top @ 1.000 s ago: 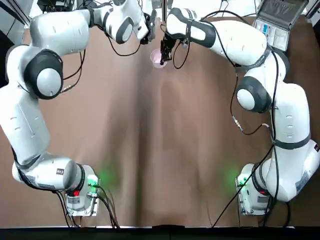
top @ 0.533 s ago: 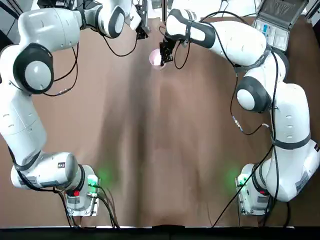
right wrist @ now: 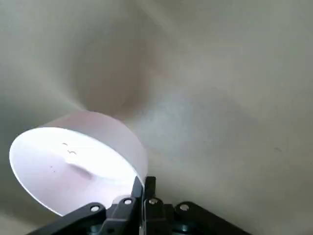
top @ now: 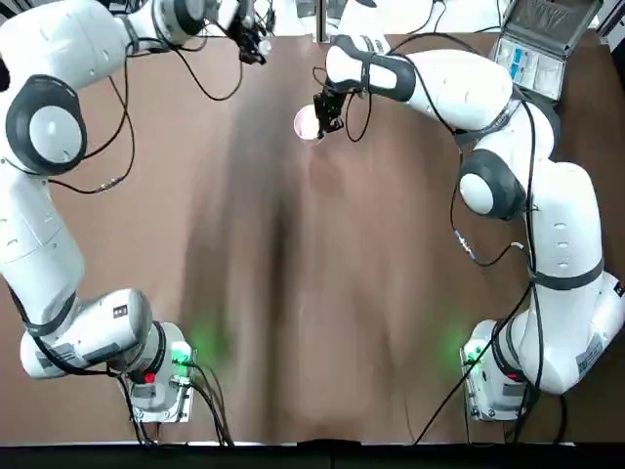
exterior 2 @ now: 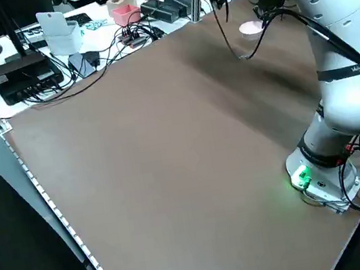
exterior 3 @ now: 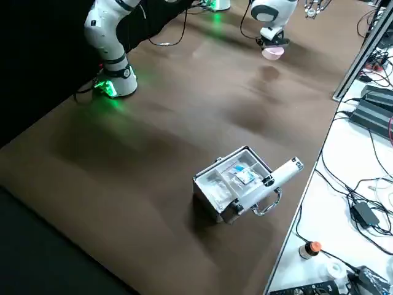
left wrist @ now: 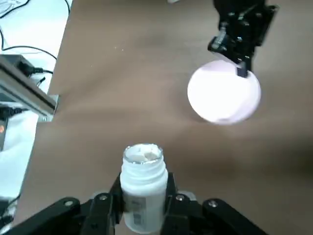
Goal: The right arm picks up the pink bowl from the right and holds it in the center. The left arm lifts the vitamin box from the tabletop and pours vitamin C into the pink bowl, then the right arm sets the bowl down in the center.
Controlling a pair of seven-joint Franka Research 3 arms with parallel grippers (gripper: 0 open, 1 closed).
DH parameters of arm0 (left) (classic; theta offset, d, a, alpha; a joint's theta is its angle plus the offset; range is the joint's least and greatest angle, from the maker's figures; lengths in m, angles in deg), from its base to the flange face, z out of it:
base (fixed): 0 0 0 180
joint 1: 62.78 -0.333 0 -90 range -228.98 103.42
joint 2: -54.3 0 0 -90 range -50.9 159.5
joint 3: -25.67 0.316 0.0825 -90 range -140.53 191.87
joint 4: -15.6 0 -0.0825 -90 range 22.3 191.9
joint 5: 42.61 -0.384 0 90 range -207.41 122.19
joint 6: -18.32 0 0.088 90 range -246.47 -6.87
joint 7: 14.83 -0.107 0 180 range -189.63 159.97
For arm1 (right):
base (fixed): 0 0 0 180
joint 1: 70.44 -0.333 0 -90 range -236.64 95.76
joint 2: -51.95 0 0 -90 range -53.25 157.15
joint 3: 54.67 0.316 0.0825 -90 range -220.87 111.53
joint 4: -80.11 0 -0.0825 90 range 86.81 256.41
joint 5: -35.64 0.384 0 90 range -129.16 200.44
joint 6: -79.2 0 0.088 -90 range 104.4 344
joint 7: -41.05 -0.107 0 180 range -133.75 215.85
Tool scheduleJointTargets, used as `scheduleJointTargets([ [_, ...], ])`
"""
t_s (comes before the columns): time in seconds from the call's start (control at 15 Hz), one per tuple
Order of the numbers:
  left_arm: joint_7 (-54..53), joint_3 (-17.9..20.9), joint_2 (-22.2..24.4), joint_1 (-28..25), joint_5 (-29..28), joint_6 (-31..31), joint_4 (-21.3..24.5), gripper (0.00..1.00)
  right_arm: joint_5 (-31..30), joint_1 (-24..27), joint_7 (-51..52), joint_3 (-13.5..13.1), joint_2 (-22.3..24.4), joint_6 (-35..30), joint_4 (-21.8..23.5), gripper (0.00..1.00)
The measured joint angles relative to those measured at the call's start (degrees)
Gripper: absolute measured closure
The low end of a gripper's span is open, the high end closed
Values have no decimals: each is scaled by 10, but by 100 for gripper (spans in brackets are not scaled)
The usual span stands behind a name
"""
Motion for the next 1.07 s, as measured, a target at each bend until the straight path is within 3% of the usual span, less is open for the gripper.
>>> scheduleJointTargets([
  [0.27, -145, -1, -21, -97, 96, 65, -13, 65, 0, 20, 46, -3, -26, 8, 2, 98],
  [0.6, -282, -1, -94, -175, 193, 94, -25, 65, 0, 33, 70, -2, -37, 8, 2, 98],
  [0.87, -341, -1, -147, -228, 235, 139, -26, 65, 0, 32, 70, -1, -41, 9, 2, 97],
  [1.07, -377, -1, -181, -257, 243, 160, -25, 65, 0, 30, 70, -1, -44, 47, 3, 97],
])
